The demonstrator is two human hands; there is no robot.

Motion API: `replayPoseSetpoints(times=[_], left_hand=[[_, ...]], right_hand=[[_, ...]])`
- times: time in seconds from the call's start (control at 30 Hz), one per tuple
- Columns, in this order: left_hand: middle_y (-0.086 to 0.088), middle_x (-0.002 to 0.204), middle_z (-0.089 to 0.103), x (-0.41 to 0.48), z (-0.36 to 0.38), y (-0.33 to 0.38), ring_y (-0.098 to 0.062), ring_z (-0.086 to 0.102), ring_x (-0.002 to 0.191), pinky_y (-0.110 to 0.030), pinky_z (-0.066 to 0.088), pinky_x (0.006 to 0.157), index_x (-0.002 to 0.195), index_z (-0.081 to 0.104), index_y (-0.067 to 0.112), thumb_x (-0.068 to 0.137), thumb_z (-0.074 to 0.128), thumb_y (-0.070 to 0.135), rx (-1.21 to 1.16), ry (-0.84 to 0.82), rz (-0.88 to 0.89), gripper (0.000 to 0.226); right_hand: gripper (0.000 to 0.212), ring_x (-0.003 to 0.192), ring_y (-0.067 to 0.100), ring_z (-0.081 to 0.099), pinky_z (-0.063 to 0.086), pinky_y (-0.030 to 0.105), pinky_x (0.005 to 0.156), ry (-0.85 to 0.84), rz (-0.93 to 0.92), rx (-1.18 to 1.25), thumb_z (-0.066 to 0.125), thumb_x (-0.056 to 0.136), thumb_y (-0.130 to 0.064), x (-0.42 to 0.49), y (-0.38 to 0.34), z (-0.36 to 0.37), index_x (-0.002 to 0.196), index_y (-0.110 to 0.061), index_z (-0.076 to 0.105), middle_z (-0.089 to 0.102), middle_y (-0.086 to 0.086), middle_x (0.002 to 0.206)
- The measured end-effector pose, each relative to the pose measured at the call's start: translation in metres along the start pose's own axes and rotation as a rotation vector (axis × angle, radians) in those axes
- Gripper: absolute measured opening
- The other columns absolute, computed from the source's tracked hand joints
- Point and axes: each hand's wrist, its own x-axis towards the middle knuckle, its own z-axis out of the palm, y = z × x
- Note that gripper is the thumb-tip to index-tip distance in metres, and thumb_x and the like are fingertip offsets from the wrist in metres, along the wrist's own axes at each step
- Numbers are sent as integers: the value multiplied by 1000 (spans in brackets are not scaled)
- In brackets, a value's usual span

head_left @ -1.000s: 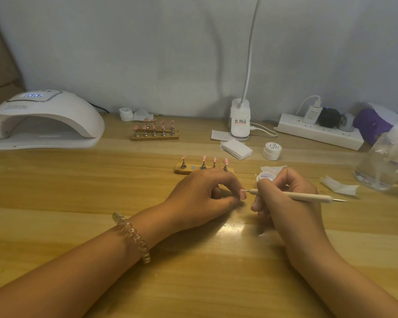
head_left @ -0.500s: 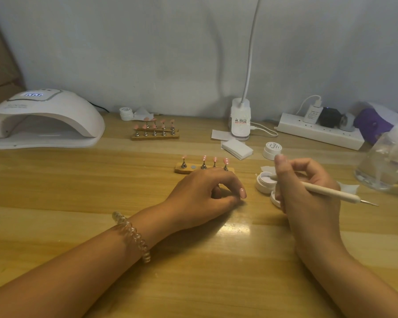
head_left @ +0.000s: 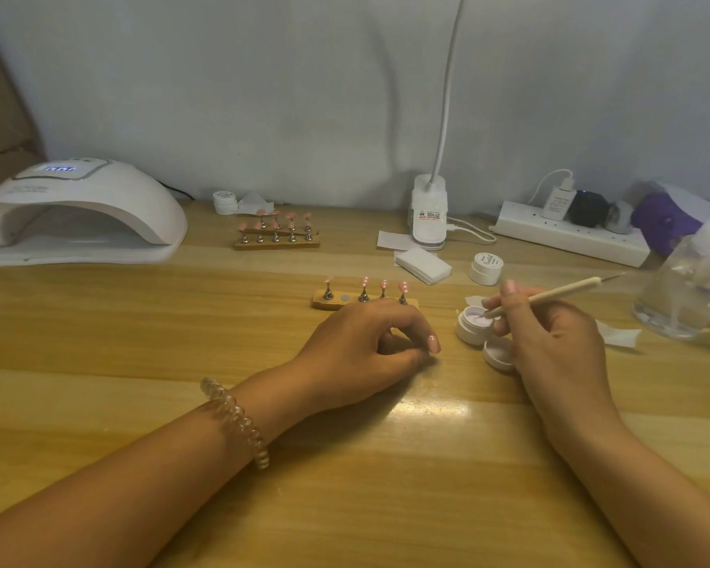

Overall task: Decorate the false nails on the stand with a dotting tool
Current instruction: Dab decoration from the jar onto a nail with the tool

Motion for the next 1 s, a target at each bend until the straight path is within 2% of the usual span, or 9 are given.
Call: replayPoseSetpoints(times=[0.13,0.37,0.5,0.57,0.67,0.8,1.0], left_hand=[[22,88,65,0,-1,1,1,54,63,-24,41,63,89,73,31,87,74,22,-6,-7,-3,10],[20,89,65,0,-1,1,0,53,64,-24,41,64,89,73,31,87,74,23,-4,-7,0,9],[19,91,66,0,-1,1,2,52,64,-22,39,63,90,73,29,87,73,22,-3,-10,5,8],[19,91,65,0,-1,1,2,52,63,-23,39,63,90,73,30,87,73,21,0,-10,7,9],[18,92,66,0,-1,0,-1,52,61,-27,43,63,90,73,30,87,73,20,-1,-7,6,10],[15,92,66,0,0,0,-3,50,58,-33,46,63,89,73,31,86,74,22,2,0,9,9],[18,86,64,0,0,0,-7,49,57,-41,50,63,86,71,33,86,73,19,11,13,23,14]], right_hand=[[33,73,-1,63,46,30,68,-7,-12,-11,51,99,-43,-1,-1,0,81,-27,74,69,-18,72],[32,66,-6,60,39,25,62,10,-14,34,51,100,-40,1,2,0,79,-27,71,66,-24,66],[33,55,2,56,42,23,55,61,-24,73,48,101,-42,0,-1,-1,84,-25,70,68,-14,71],[27,47,5,54,42,17,47,86,-52,108,49,101,-42,-3,-7,-2,90,-27,68,69,-8,76],[13,46,5,55,43,15,44,93,-76,165,58,97,-39,-9,-18,-4,92,-28,64,72,-5,80],[15,40,7,48,39,17,38,-9,64,368,67,93,-26,-23,-28,3,85,-17,58,68,1,62],[23,39,9,50,41,18,39,-106,181,320,65,87,-11,-31,-26,12,72,-12,47,64,8,53]])
